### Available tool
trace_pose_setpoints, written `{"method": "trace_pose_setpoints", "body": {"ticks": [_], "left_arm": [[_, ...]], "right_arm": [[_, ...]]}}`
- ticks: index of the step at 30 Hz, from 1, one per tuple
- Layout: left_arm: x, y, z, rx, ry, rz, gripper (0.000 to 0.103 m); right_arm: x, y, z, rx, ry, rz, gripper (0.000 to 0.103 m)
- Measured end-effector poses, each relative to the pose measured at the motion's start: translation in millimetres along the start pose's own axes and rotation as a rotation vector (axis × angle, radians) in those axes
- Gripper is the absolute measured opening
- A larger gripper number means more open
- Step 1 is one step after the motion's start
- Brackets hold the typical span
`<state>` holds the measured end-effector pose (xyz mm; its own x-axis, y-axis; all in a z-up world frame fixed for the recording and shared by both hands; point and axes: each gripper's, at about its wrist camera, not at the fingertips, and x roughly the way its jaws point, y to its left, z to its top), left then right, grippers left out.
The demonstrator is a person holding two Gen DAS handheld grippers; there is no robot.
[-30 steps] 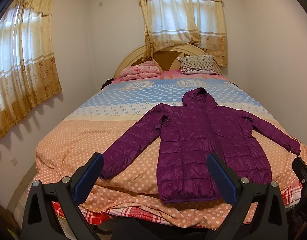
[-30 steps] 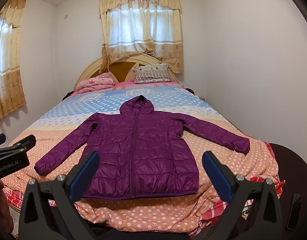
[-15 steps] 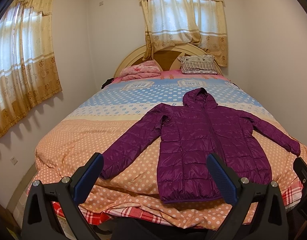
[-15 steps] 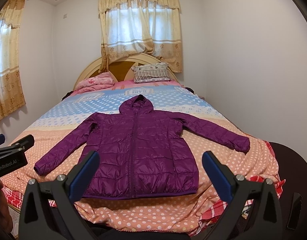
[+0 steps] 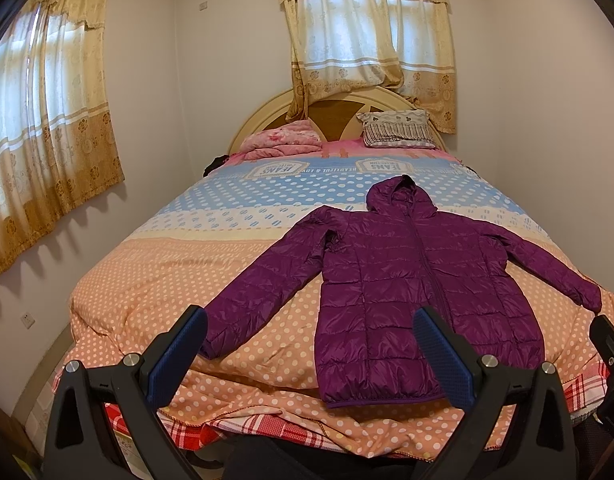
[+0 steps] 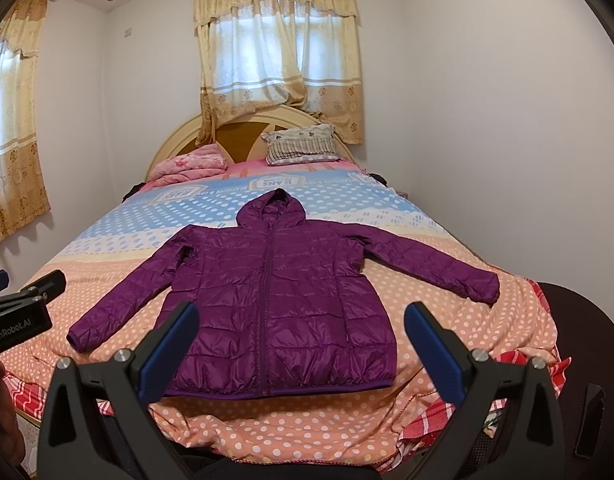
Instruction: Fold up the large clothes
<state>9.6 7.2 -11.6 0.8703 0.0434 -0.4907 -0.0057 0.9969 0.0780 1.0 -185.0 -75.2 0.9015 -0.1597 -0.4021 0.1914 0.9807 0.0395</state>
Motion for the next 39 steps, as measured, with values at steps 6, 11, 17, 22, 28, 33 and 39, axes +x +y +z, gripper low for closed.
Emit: {"method": "trace_pose_setpoints", "body": {"ticks": [6, 11, 17, 22, 28, 33, 39], "left_arm": [[0.7, 0.2, 0.0, 0.002, 0.0, 0.001, 0.102], [2.9, -0.1, -1.1, 0.002, 0.004, -0.003, 0.102], [3.8, -0.1, -1.9, 0.002, 0.005, -0.004, 0.102], [4.5, -0.2, -2.8, 0.002, 0.008, -0.004, 0.102], [11.8, -2.1, -7.2, 0.003, 0.034, -0.007, 0.102], [24.0, -6.0, -9.8, 0.019, 0.055, -0.012, 0.102], [64.3, -15.1, -17.3, 0.067, 0.11, -0.035, 0.102]], "right_arm": [[1.0, -1.5, -1.0, 0.002, 0.003, 0.002, 0.103], [1.6, -1.7, -1.7, 0.004, 0.005, 0.001, 0.103], [2.4, -2.1, -2.5, 0.006, 0.008, 0.001, 0.103], [3.8, -1.0, -2.4, 0.008, 0.016, 0.004, 0.103], [10.8, -2.0, -4.9, 0.018, 0.038, 0.013, 0.103], [23.0, -6.2, -9.0, 0.027, 0.063, 0.026, 0.103], [59.0, -28.0, -20.0, 0.07, 0.129, 0.036, 0.103]]}}
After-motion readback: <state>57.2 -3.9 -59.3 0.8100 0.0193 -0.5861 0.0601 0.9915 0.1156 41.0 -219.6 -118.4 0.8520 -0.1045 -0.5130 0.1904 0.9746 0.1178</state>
